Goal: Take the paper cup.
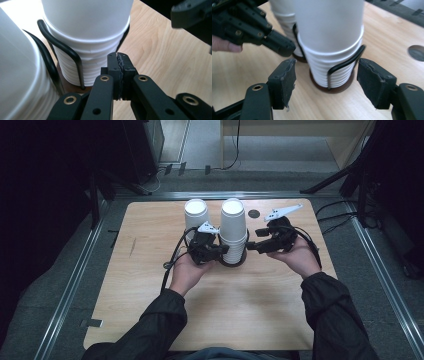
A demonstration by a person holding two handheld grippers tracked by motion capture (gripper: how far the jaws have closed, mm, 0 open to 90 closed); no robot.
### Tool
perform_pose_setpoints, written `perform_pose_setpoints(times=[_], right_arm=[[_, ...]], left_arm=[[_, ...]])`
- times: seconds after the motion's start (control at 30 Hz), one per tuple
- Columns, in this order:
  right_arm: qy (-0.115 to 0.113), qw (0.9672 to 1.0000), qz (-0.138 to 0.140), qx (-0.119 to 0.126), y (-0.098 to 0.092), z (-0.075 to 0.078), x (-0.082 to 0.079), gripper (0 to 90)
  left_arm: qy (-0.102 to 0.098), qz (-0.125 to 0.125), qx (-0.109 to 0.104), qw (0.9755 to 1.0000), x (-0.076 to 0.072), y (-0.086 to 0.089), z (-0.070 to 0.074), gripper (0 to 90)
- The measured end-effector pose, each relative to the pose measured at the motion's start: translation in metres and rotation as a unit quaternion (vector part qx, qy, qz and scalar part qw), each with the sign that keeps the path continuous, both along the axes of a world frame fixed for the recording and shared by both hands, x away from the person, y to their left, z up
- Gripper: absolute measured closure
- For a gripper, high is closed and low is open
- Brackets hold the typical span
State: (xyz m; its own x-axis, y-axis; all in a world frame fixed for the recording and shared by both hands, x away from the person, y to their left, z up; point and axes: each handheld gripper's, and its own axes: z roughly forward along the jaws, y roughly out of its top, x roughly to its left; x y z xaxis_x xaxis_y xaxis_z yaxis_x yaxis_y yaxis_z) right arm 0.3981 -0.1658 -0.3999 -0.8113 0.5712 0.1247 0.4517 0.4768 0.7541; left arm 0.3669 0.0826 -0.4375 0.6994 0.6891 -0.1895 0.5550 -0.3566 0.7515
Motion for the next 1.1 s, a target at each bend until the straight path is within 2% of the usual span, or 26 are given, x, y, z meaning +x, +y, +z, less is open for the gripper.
perform_pose_setpoints(times=[0.1, 0.13, 0.17, 0.27, 0.37, 0.47, 0.6, 0.7, 0.93, 1.1], right_arm=[[0.001, 1.0, -0.004, 0.006, 0.0, 0.004, 0.003, 31.3], [-0.003, 0.9999, -0.005, 0.01, 0.001, 0.008, 0.006, 30.2], [-0.005, 0.9999, -0.004, 0.009, 0.002, 0.01, 0.008, 29.2], [-0.007, 0.9999, -0.002, 0.01, 0.007, 0.014, 0.013, 26.0], [-0.006, 0.9999, 0.004, 0.015, 0.014, 0.018, 0.017, 24.5], [-0.004, 1.0, 0.005, 0.003, 0.02, 0.021, 0.022, 24.6], [-0.004, 0.9999, 0.011, 0.002, 0.027, 0.023, 0.026, 21.6], [-0.003, 0.9999, 0.013, 0.004, 0.032, 0.025, 0.029, 19.3], [0.0, 0.9997, 0.025, -0.001, 0.042, 0.034, 0.037, 17.8], [-0.002, 0.9994, 0.034, -0.008, 0.058, 0.041, 0.044, 13.6]], left_arm=[[0.003, 0.005, -0.004, 1.0, 0.003, 0.0, 0.001, 89.9], [-0.005, 0.013, -0.007, 0.9999, 0.003, 0.0, 0.003, 90.0], [-0.001, 0.013, -0.009, 0.9999, 0.004, 0.0, 0.003, 90.0], [-0.002, 0.013, 0.007, 0.9999, 0.005, -0.002, 0.003, 89.9], [0.005, 0.016, 0.011, 0.9998, 0.006, -0.002, 0.0, 89.9], [0.005, 0.017, 0.005, 0.9998, 0.006, -0.001, -0.002, 89.9], [0.002, 0.018, 0.009, 0.9998, 0.005, -0.003, -0.002, 89.8], [0.002, 0.023, 0.004, 0.9997, 0.005, -0.002, -0.001, 89.8], [0.004, 0.023, 0.004, 0.9997, 0.006, -0.002, -0.001, 89.8], [0.002, 0.022, 0.008, 0.9997, 0.005, -0.002, -0.001, 89.7]])
